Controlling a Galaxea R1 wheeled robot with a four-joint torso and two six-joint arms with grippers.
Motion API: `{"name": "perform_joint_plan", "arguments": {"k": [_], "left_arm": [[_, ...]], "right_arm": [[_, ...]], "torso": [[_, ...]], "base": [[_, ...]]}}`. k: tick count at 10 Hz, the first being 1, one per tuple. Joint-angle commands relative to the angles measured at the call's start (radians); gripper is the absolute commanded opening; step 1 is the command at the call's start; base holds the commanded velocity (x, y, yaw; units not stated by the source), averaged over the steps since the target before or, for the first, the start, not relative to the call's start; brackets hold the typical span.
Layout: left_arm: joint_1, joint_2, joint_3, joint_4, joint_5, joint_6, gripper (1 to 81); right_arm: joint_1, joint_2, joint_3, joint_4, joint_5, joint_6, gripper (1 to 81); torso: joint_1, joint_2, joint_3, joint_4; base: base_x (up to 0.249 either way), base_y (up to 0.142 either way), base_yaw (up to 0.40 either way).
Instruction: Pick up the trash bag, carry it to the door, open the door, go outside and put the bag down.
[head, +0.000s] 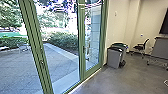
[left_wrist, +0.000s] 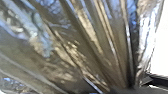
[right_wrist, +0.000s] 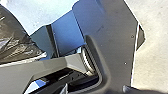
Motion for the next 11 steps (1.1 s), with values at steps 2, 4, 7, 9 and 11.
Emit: {"name": "perform_joint_plan", "arguments": {"k": [2, 4, 7, 9, 11], "left_arm": [[-0.068, -0.002, -0.001, 0.003, 0.064, 0.003, 1.0], [-0.066, -0.002, -0.001, 0.003, 0.064, 0.003, 1.0], [-0.068, -0.002, -0.001, 0.003, 0.064, 0.003, 1.0], [-0.066, -0.002, -0.001, 0.003, 0.062, 0.003, 1.0], [-0.068, 0.0, -0.001, 0.003, 0.064, 0.003, 1.0]], "right_arm": [[0.041, 0.007, 0.003, -0.009, -0.064, -0.008, 81.1], [0.04, 0.007, 0.004, -0.006, -0.064, -0.008, 81.1], [0.038, 0.01, 0.004, -0.007, -0.063, -0.008, 81.1], [0.038, 0.01, 0.004, -0.011, -0.063, -0.008, 81.1], [0.035, 0.01, 0.003, -0.011, -0.063, -0.01, 81.1]], "torso": [[0.0, 0.0, 0.0, 0.0], [0.0, 0.0, 0.0, 0.0], [0.0, 0.0, 0.0, 0.0], [0.0, 0.0, 0.0, 0.0], [0.0, 0.0, 0.0, 0.0]], "base": [[0.149, -0.098, 0.0], [0.15, -0.098, 0.0], [0.151, -0.098, 0.0], [0.152, -0.098, 0.0], [0.153, -0.1, 0.0]]}}
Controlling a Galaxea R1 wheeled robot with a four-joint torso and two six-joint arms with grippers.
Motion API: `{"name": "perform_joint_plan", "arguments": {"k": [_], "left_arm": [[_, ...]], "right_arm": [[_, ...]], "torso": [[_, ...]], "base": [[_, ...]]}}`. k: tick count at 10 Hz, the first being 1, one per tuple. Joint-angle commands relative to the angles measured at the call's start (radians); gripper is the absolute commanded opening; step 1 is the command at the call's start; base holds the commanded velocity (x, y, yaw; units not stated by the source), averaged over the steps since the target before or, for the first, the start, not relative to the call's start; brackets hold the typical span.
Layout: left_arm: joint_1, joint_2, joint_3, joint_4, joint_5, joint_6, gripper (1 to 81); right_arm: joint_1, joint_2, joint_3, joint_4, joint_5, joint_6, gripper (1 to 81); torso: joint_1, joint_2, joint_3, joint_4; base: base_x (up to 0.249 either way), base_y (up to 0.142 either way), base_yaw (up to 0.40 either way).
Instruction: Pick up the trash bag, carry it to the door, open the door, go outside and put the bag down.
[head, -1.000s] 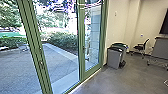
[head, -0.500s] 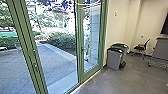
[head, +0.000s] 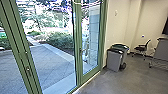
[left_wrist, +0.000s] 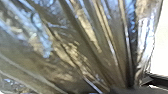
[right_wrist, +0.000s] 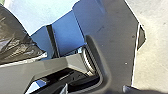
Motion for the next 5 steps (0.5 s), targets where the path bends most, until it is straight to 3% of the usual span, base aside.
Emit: {"name": "perform_joint_plan", "arguments": {"k": [1, 5], "left_arm": [[-0.068, 0.004, -0.001, 0.003, 0.064, 0.003, 1.0], [-0.066, 0.001, -0.001, 0.003, 0.064, 0.003, 1.0]], "right_arm": [[0.038, 0.008, -0.001, -0.011, -0.065, -0.01, 81.1], [0.038, 0.011, -0.001, -0.013, -0.065, -0.01, 81.1]], "torso": [[0.0, 0.0, 0.0, 0.0], [0.0, 0.0, 0.0, 0.0]], "base": [[0.158, -0.101, 0.0], [0.158, -0.101, 0.0]]}}
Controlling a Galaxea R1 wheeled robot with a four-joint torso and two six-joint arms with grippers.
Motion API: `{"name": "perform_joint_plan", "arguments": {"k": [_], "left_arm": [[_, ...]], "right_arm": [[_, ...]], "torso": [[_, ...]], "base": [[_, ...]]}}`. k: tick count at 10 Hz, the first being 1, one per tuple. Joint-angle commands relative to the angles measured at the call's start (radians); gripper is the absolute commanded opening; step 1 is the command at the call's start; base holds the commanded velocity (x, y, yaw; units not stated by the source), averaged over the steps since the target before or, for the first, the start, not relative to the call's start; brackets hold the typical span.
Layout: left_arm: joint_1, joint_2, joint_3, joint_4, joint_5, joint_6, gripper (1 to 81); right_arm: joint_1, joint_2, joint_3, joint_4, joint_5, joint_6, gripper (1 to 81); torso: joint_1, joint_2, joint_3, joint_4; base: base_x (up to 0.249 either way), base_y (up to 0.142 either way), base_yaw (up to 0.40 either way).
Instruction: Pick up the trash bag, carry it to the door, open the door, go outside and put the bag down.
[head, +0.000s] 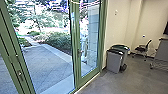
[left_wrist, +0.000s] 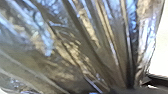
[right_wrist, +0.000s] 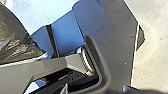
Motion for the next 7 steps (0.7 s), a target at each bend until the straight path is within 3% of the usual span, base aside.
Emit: {"name": "perform_joint_plan", "arguments": {"k": [1, 7], "left_arm": [[-0.068, -0.001, -0.002, 0.003, 0.064, 0.003, 1.0], [-0.068, -0.001, -0.001, 0.003, 0.063, 0.003, 1.0]], "right_arm": [[0.038, 0.01, 0.003, -0.012, -0.066, -0.01, 81.1], [0.035, 0.009, 0.0, -0.012, -0.065, -0.01, 81.1]], "torso": [[0.0, 0.0, 0.0, 0.0], [0.0, 0.0, 0.0, 0.0]], "base": [[0.158, -0.101, 0.0], [0.16, -0.101, 0.0]]}}
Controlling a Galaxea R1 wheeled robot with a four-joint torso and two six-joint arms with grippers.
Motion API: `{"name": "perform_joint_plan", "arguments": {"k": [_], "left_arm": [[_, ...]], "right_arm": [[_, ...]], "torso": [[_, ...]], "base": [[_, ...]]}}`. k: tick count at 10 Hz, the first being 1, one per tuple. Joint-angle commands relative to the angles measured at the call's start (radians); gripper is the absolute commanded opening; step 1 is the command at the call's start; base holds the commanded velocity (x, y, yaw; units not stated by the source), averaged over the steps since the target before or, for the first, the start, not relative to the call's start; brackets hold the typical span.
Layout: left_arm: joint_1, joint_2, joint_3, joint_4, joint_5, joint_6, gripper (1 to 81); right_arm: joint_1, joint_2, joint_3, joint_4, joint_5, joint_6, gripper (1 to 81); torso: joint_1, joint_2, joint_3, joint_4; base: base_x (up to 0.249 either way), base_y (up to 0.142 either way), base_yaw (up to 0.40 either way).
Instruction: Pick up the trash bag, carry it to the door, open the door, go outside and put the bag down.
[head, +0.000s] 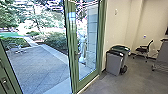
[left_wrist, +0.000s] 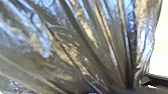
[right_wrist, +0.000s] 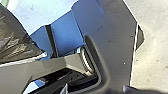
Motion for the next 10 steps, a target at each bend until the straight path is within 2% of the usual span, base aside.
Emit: {"name": "perform_joint_plan", "arguments": {"k": [1, 10], "left_arm": [[-0.068, -0.003, -0.001, 0.003, 0.064, 0.003, 1.0], [-0.068, -0.005, -0.001, 0.003, 0.064, 0.003, 1.0]], "right_arm": [[0.036, 0.009, 0.003, -0.012, -0.065, -0.01, 81.1], [0.037, 0.009, 0.002, -0.012, -0.065, -0.01, 81.1]], "torso": [[0.0, 0.0, 0.0, 0.0], [0.0, 0.0, 0.0, 0.0]], "base": [[0.16, -0.088, 0.0], [0.16, -0.067, 0.0]]}}
